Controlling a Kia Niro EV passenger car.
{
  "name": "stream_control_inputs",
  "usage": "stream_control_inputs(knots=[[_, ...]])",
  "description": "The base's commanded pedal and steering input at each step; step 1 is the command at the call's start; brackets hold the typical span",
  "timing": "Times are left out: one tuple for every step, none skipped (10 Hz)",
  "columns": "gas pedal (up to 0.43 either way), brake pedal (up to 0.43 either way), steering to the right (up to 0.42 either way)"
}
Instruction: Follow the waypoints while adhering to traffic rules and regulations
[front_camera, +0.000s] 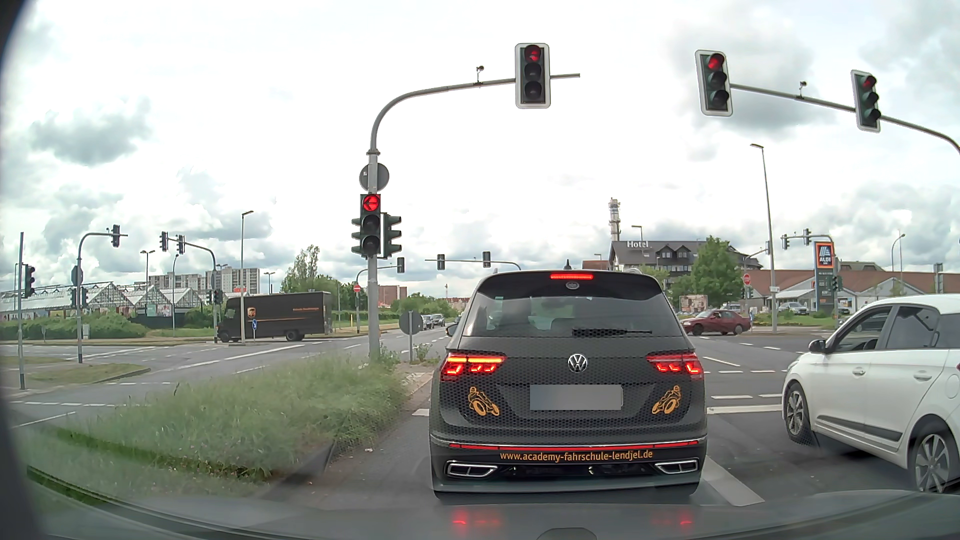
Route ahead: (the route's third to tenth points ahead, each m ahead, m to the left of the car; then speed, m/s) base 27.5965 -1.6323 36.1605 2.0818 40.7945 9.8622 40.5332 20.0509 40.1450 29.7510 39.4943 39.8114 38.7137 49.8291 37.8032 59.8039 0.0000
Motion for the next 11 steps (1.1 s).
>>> stream_control_inputs(knots=[[0.0, 0.274, 0.004], [0.0, 0.274, 0.004], [0.0, 0.268, 0.004], [0.0, 0.274, 0.004], [0.0, 0.274, 0.005], [0.0, 0.268, 0.004], [0.0, 0.262, 0.005], [0.0, 0.262, 0.004], [0.0, 0.268, 0.005], [0.0, 0.268, 0.004], [0.0, 0.268, 0.005]])
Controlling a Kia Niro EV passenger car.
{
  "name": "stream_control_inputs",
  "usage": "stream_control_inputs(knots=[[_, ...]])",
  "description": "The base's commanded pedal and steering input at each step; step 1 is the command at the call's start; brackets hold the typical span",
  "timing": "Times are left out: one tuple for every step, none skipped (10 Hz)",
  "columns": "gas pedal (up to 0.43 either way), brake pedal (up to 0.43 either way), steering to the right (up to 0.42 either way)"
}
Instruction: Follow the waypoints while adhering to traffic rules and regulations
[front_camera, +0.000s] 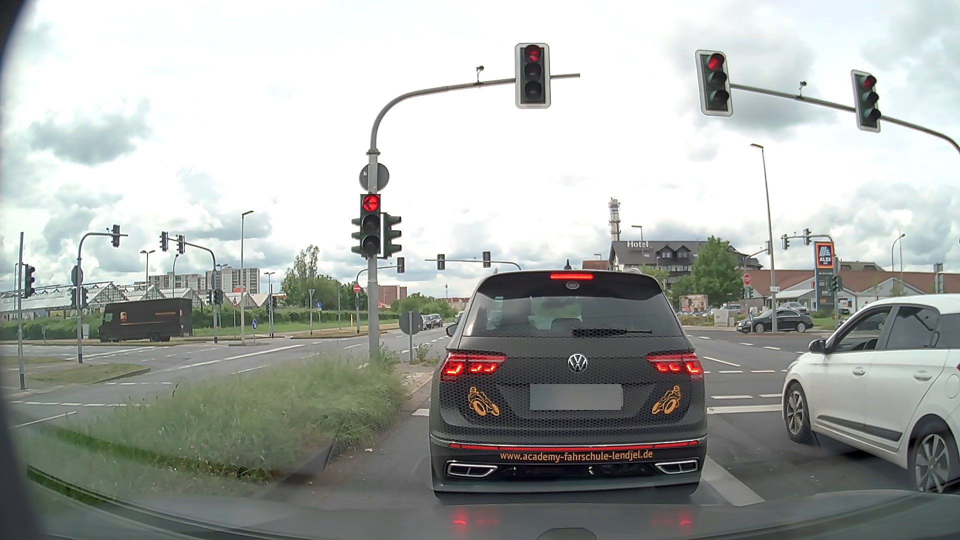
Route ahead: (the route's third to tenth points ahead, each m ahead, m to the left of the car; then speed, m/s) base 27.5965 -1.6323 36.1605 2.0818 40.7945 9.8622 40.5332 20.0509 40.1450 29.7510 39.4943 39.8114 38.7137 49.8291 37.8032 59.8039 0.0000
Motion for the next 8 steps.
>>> stream_control_inputs(knots=[[0.0, 0.262, 0.005], [0.0, 0.274, 0.005], [0.0, 0.274, 0.004], [0.0, 0.274, 0.004], [0.0, 0.268, 0.004], [0.0, 0.268, 0.005], [0.0, 0.274, 0.004], [0.0, 0.268, 0.005]])
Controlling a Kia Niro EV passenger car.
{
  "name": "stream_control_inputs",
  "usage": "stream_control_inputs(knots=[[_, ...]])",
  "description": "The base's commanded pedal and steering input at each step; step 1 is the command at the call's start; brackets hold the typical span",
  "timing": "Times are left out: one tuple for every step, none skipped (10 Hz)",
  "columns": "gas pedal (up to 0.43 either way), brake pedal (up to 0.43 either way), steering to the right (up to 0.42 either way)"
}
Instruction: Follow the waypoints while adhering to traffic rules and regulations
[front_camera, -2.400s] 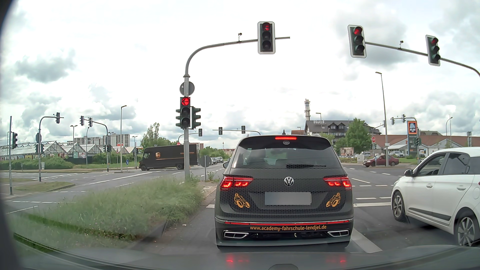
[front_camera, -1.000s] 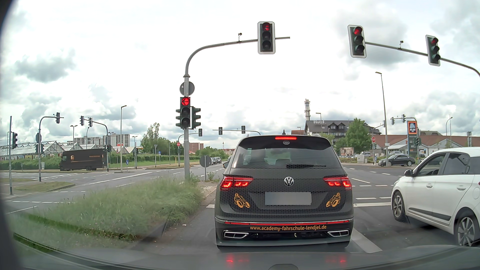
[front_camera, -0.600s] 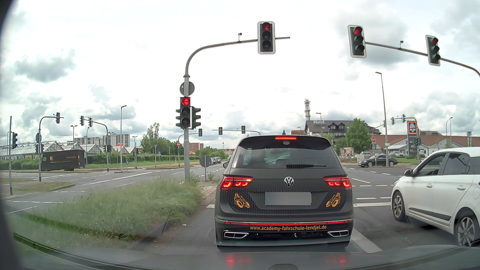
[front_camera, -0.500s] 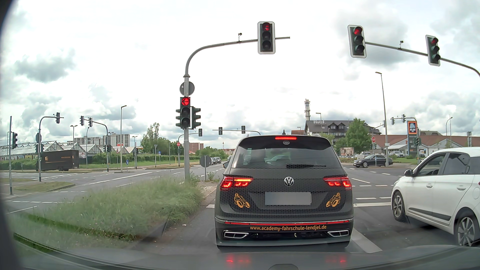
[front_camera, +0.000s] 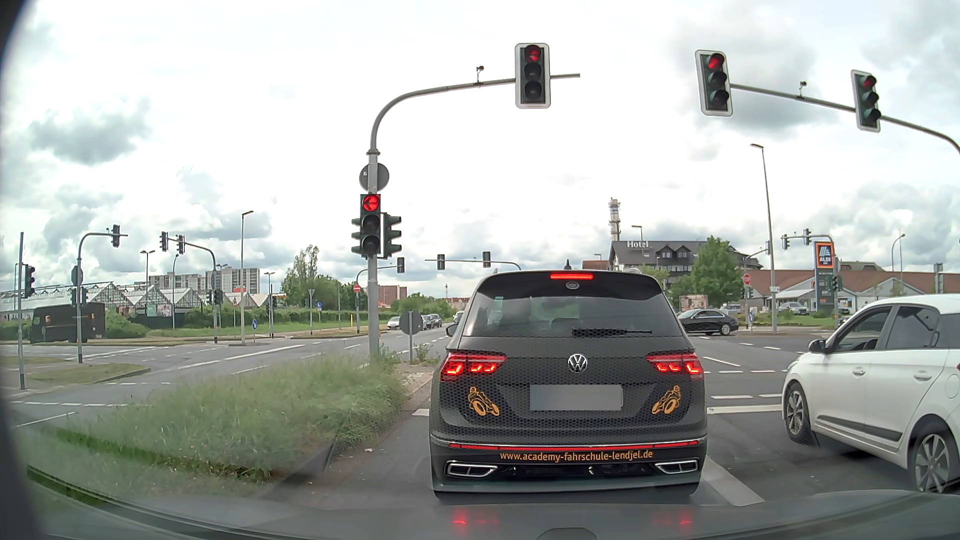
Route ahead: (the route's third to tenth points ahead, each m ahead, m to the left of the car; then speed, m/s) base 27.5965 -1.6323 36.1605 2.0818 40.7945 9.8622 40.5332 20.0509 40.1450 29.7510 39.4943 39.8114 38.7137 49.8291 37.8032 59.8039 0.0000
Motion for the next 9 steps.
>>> stream_control_inputs(knots=[[0.0, 0.274, 0.005], [0.0, 0.274, 0.004], [0.0, 0.274, 0.005], [0.0, 0.268, 0.005], [0.0, 0.268, 0.005], [0.0, 0.268, 0.005], [0.0, 0.268, 0.005], [0.0, 0.268, 0.004], [0.0, 0.274, 0.004]])
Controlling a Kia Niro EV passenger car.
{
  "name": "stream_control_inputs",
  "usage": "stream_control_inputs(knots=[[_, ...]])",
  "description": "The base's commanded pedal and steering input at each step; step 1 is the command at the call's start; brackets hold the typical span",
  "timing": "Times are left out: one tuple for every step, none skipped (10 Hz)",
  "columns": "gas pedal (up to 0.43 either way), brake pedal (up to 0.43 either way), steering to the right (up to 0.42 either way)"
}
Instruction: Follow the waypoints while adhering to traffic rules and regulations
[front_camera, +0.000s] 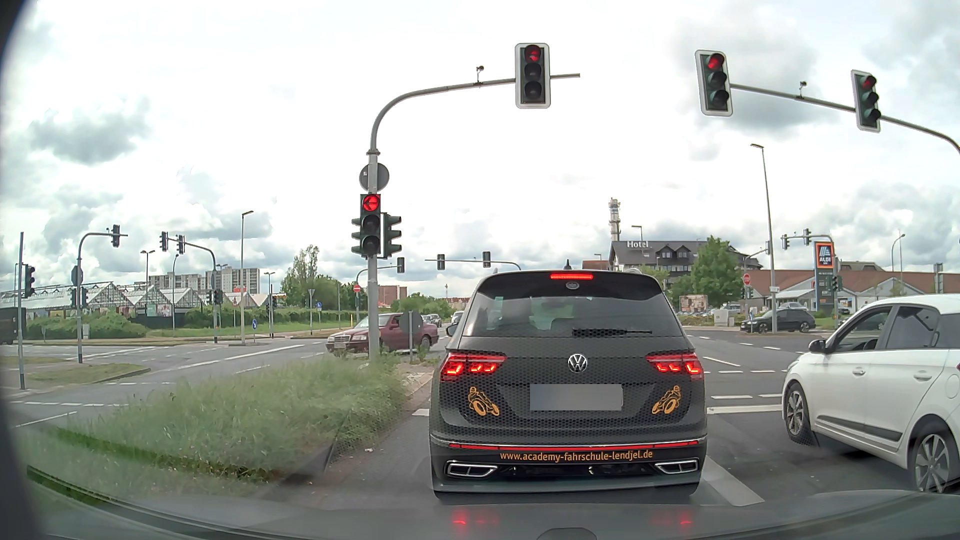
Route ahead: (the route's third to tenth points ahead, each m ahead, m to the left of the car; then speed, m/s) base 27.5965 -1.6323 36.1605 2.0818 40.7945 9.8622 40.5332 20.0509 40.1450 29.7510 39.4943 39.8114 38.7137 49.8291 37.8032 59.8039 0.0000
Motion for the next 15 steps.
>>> stream_control_inputs(knots=[[0.0, 0.268, 0.004], [0.0, 0.274, 0.004], [0.0, 0.268, 0.003], [0.0, 0.274, 0.003], [0.0, 0.274, 0.003], [0.0, 0.274, 0.003], [0.0, 0.274, 0.003], [0.0, 0.274, 0.003], [0.0, 0.274, 0.003], [0.0, 0.274, 0.003], [0.0, 0.268, 0.003], [0.0, 0.274, 0.003], [0.0, 0.274, 0.003], [0.0, 0.274, 0.003], [0.0, 0.274, 0.003]])
